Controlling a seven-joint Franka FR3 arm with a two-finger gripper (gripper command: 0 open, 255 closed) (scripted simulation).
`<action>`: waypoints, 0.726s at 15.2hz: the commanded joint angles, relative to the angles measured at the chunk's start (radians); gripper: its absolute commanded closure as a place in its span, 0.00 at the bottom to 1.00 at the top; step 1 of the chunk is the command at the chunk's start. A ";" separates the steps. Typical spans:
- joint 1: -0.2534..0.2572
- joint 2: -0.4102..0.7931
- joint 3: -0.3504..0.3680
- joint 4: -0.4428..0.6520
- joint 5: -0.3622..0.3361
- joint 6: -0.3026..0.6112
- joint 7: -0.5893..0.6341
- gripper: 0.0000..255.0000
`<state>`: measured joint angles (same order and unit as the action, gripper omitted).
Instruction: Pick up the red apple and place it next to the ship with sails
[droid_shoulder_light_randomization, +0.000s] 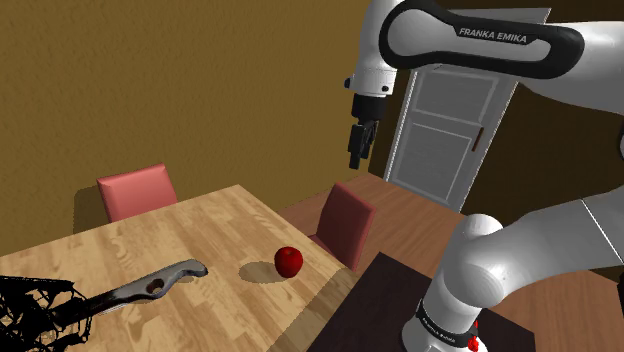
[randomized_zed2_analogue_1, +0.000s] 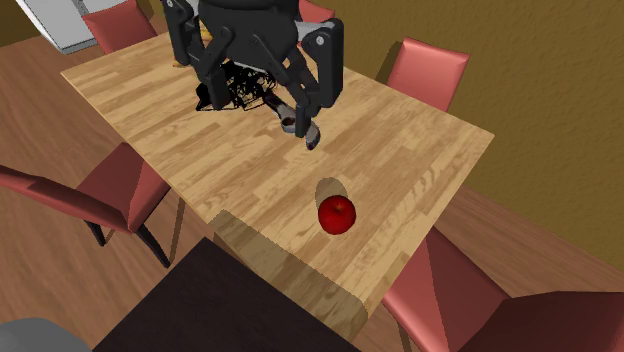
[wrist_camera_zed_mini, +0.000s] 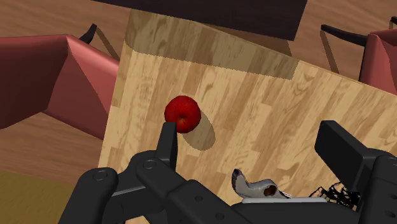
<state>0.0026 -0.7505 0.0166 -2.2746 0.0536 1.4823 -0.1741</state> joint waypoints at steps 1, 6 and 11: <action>0.000 0.000 0.000 0.000 0.000 0.000 0.000 0.00; -0.003 0.058 0.006 -0.117 -0.002 0.181 -0.003 0.00; -0.006 0.155 0.013 -0.201 -0.004 0.368 -0.004 0.00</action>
<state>-0.0012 -0.6118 0.0317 -2.4551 0.0526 1.8096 -0.1736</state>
